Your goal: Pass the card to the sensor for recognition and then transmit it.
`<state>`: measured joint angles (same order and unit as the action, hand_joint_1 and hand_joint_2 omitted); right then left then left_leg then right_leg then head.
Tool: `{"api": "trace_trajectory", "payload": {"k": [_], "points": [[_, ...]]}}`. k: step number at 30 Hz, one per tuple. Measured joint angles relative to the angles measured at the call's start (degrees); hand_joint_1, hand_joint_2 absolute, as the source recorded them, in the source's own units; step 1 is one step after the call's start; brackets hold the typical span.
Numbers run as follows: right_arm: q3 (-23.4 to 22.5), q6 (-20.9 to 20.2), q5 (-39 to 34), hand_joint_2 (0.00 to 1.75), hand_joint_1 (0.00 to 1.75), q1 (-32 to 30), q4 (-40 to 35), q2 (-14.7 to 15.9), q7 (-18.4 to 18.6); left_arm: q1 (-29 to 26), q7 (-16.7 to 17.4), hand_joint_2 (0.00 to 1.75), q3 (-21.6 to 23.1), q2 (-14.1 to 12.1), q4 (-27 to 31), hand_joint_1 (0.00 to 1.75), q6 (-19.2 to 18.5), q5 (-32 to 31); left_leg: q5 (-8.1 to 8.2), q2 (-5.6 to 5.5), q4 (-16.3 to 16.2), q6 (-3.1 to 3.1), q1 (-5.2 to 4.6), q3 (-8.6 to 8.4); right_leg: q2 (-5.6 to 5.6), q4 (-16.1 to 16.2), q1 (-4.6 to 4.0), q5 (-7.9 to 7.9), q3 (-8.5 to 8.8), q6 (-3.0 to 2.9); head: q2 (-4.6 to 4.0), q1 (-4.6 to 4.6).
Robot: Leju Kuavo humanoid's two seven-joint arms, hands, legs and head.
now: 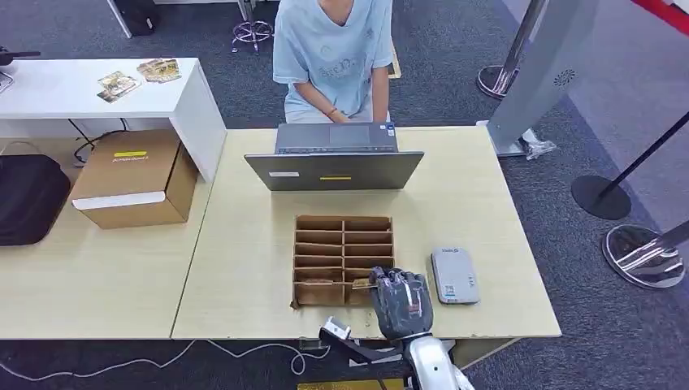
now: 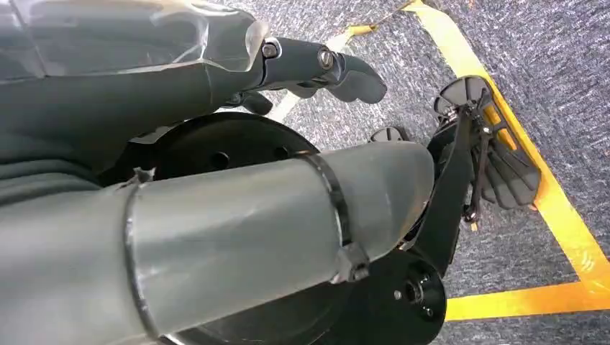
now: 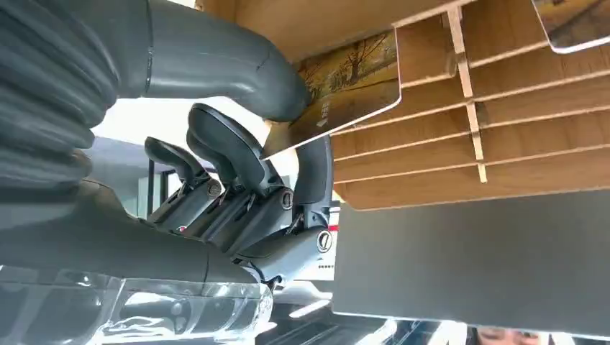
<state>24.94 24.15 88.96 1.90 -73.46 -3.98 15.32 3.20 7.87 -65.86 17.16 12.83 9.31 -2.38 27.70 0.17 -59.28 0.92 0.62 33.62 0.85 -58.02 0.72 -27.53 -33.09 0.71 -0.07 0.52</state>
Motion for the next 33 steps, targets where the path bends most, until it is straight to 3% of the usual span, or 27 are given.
{"api": "trace_trajectory", "payload": {"k": [13,20,27,33], "points": [[0.0,2.75,-0.44,1.75,1.71,0.0,-0.15,0.0,-1.11,0.01,0.0,0.0,0.0,0.0,0.0,0.0,0.11,0.0,0.0,0.0,0.0,0.0,0.0,0.0,0.0,0.0,0.0,0.0,0.0,0.0,0.0,0.0],[-0.44,6.58,-2.51,1.75,1.75,-0.08,-1.01,0.0,-2.71,0.01,0.0,0.0,0.0,0.0,0.0,0.0,0.13,0.04,0.0,0.0,0.0,0.0,0.0,-0.01,0.0,0.0,0.0,0.0,0.0,0.0,0.0,0.0],[-1.4,13.9,-1.09,1.75,1.75,-0.72,-2.8,0.0,-4.15,0.0,-0.72,0.0,0.0,-0.04,0.0,0.0,-0.18,0.0,0.0,0.0,0.0,0.0,0.0,-0.01,0.0,0.0,0.0,0.0,-0.01,0.0,0.0,0.0],[-2.53,14.58,-0.44,1.75,1.75,-1.81,-5.22,0.0,-5.88,0.0,-0.87,0.0,0.02,-0.11,0.0,0.0,-0.24,0.0,0.0,0.0,0.0,0.0,0.0,0.0,0.0,0.0,0.0,0.0,-0.01,0.0,0.0,0.0]]}}
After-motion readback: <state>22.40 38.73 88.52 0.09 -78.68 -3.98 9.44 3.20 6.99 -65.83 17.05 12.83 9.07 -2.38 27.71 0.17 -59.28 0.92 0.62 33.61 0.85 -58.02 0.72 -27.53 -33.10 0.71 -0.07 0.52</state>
